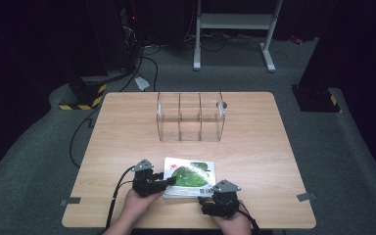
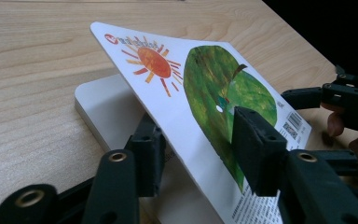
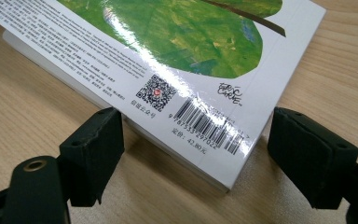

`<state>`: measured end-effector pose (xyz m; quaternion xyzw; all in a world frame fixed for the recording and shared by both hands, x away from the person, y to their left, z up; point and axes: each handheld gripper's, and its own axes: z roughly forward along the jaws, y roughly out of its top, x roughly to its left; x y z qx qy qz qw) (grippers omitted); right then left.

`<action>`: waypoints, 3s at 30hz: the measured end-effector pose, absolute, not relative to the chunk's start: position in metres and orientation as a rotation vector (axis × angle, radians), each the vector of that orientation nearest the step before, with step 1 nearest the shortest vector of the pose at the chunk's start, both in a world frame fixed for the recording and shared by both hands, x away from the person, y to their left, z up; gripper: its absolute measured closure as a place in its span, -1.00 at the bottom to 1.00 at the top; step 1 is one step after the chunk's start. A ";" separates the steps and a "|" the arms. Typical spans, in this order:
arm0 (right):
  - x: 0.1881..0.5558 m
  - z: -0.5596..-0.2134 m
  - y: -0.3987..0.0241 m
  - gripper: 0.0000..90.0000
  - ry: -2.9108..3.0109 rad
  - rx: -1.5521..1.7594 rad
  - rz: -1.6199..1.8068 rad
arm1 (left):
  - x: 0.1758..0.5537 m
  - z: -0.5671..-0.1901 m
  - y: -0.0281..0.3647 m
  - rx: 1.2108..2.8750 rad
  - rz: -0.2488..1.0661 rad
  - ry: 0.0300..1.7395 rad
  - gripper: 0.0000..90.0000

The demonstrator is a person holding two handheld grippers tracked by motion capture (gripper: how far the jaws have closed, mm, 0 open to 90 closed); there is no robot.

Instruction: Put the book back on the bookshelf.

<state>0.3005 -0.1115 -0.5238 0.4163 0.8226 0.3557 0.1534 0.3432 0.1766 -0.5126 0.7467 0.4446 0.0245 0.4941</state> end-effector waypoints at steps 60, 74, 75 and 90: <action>0.317 -0.515 -0.138 -0.43 2.211 1.345 1.336 | 0.309 -0.490 0.165 1.912 0.485 0.656 0.48; 0.320 -0.516 -0.138 -0.47 2.217 1.374 1.397 | 0.298 -0.487 0.163 1.909 0.572 0.546 0.50; 0.321 -0.516 -0.138 -0.47 2.218 1.371 1.400 | 0.297 -0.487 0.163 1.906 0.577 0.541 0.51; 0.331 -0.521 -0.138 -0.54 2.236 1.430 1.457 | 0.294 -0.487 0.164 1.898 0.599 0.503 0.52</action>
